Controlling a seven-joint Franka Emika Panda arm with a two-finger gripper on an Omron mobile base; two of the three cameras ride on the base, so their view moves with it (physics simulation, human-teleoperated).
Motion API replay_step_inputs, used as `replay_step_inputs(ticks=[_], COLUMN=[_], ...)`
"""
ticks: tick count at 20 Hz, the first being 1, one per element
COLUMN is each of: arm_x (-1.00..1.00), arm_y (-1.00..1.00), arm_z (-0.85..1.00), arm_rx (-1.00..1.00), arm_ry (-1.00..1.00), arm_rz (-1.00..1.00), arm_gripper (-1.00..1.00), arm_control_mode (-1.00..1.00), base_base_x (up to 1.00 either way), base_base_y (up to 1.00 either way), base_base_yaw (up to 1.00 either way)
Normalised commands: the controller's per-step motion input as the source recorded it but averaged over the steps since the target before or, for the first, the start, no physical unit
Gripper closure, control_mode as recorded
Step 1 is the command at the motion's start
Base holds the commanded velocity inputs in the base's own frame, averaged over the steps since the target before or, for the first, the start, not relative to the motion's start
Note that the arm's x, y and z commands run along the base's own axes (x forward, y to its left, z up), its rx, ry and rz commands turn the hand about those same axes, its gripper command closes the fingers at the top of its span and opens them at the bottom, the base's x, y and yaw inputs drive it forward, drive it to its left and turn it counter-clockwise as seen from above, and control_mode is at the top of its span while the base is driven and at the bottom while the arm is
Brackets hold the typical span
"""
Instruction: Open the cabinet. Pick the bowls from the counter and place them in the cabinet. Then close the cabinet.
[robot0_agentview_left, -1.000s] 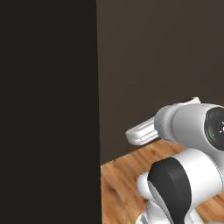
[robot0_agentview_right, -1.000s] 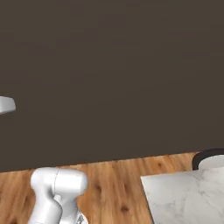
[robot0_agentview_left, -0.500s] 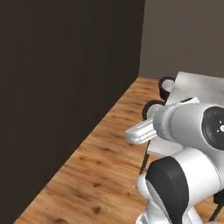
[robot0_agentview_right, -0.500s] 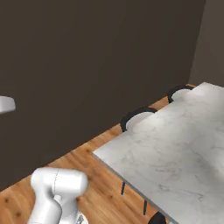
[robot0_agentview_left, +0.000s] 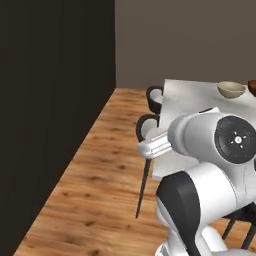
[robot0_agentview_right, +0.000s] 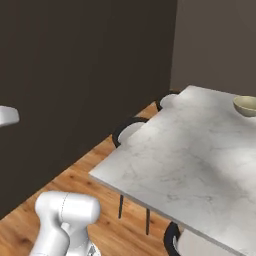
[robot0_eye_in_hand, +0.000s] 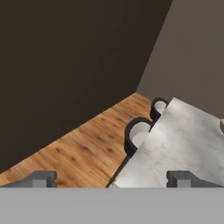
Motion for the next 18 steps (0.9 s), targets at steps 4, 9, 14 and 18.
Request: replay_step_inputs(ticks=[4, 9, 14, 18], arm_x=[0.00, 0.00, 0.00, 0.00], arm_y=[0.00, 0.00, 0.00, 0.00], arm_z=[0.00, 0.00, 0.00, 0.00], arm_rx=[0.00, 0.00, 0.00, 0.00], arm_ry=[0.00, 0.00, 0.00, 0.00], arm_rz=[0.00, 0.00, 0.00, 0.00], arm_gripper=[-1.00, -1.00, -1.00, -1.00], arm_control_mode=[1.00, 1.00, 1.00, 1.00], base_base_x=[0.34, 0.73, 0.95, 1.00], base_base_y=[1.00, 1.00, 0.98, 0.96], base_base_yaw=[-0.03, -0.12, -0.44, -0.57])
